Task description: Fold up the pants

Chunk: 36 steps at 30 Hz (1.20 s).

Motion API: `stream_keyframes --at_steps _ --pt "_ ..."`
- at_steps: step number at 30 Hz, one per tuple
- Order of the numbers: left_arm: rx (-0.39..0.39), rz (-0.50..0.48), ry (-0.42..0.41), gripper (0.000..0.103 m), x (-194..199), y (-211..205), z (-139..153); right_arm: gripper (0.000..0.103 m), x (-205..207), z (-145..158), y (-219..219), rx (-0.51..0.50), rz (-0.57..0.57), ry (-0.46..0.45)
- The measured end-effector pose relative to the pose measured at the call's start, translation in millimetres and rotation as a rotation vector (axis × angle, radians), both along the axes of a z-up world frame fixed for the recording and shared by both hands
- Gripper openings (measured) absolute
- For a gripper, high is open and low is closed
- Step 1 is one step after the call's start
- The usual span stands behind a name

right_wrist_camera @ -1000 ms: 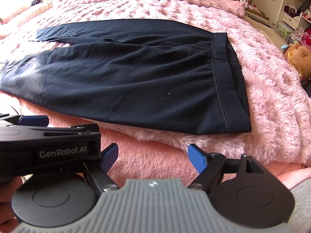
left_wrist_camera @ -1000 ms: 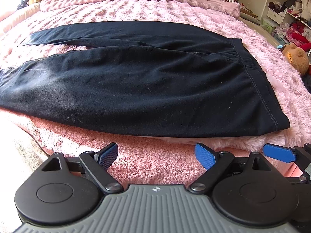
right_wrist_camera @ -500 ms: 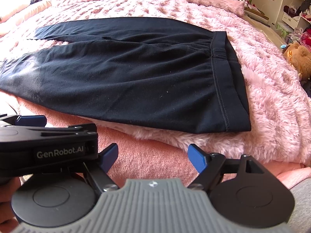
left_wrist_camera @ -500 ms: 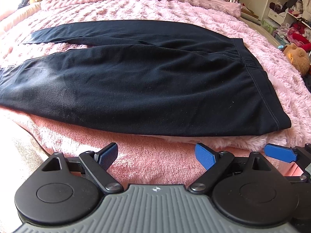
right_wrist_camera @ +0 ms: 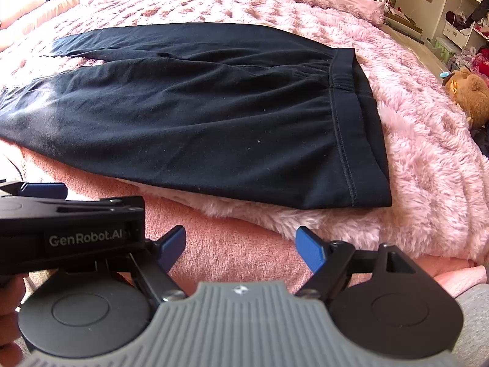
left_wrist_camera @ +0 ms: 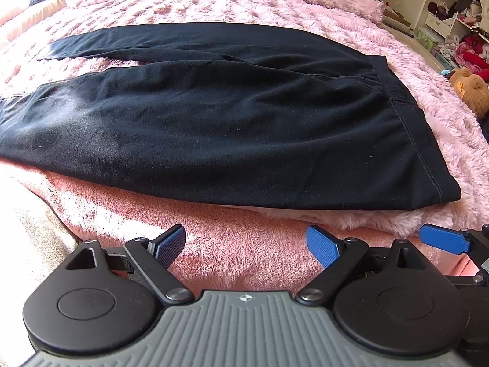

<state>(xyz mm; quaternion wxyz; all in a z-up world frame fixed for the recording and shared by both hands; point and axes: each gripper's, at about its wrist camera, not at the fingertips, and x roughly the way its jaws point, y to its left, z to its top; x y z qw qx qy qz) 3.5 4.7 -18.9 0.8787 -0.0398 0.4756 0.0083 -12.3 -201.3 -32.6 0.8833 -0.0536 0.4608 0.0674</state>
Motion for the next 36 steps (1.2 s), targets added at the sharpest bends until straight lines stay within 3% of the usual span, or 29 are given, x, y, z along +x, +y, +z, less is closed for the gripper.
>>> stream_keyframes --at_steps 36 --pt "-0.07 -0.006 0.035 0.103 5 11 -6 0.075 0 1 -1 0.029 0.003 -0.021"
